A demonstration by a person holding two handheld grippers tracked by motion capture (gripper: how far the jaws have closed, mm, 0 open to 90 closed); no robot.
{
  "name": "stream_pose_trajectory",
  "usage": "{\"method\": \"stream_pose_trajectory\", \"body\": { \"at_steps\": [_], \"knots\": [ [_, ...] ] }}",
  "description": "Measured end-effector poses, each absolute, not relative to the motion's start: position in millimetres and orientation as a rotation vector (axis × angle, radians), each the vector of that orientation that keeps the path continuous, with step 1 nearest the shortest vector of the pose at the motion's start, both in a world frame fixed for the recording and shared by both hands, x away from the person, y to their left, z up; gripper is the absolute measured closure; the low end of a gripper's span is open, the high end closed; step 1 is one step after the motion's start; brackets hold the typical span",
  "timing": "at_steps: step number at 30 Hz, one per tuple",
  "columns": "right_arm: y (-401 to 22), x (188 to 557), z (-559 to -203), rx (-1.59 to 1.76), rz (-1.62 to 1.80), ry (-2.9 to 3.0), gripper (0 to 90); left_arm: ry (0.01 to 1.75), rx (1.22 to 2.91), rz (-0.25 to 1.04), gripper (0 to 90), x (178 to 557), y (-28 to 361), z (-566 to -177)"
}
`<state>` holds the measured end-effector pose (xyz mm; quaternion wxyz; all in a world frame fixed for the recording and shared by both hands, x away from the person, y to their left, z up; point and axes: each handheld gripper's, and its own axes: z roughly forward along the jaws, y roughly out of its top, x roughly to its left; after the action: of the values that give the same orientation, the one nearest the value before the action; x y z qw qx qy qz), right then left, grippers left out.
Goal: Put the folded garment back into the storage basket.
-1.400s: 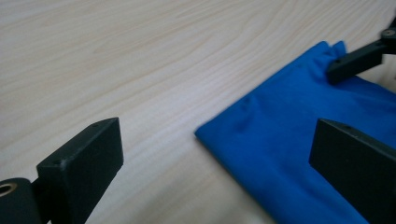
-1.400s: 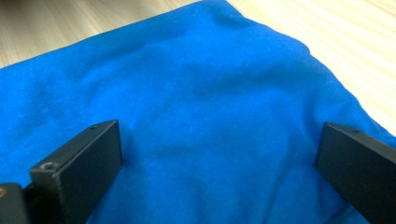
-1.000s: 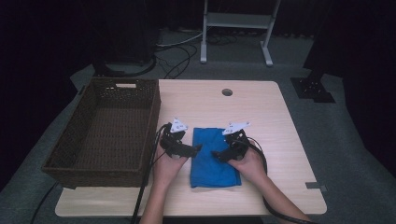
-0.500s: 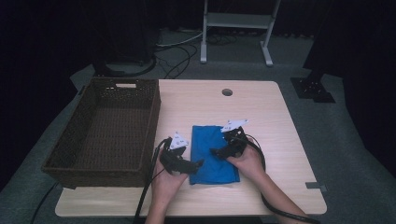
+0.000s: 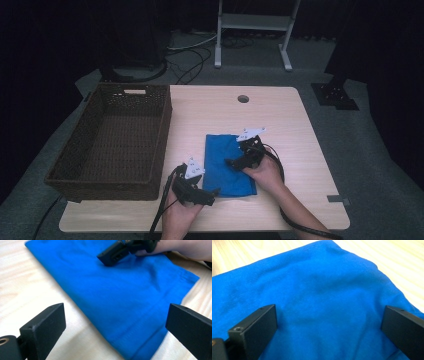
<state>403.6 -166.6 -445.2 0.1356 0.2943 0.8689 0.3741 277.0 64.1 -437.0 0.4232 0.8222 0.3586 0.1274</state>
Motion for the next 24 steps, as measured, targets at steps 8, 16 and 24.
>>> {"method": "stream_pose_trajectory", "body": {
  "at_steps": [8, 16, 24],
  "knots": [
    [-166.6, 403.4, -445.2, 0.855, 1.083, 2.517, 0.1, 0.9, 2.114, 0.309, 2.2, 270.8, 55.2, -444.2],
    [-166.8, 403.5, -445.2, 0.853, 1.083, 2.518, 0.1, 0.896, 2.17, 0.349, 2.2, 271.5, 45.0, -445.5],
    [-166.8, 403.3, -445.2, 0.854, 1.085, 2.517, 0.1, 0.84, 2.224, 0.368, 0.0, 274.6, 38.3, -446.4]
  ]
}}
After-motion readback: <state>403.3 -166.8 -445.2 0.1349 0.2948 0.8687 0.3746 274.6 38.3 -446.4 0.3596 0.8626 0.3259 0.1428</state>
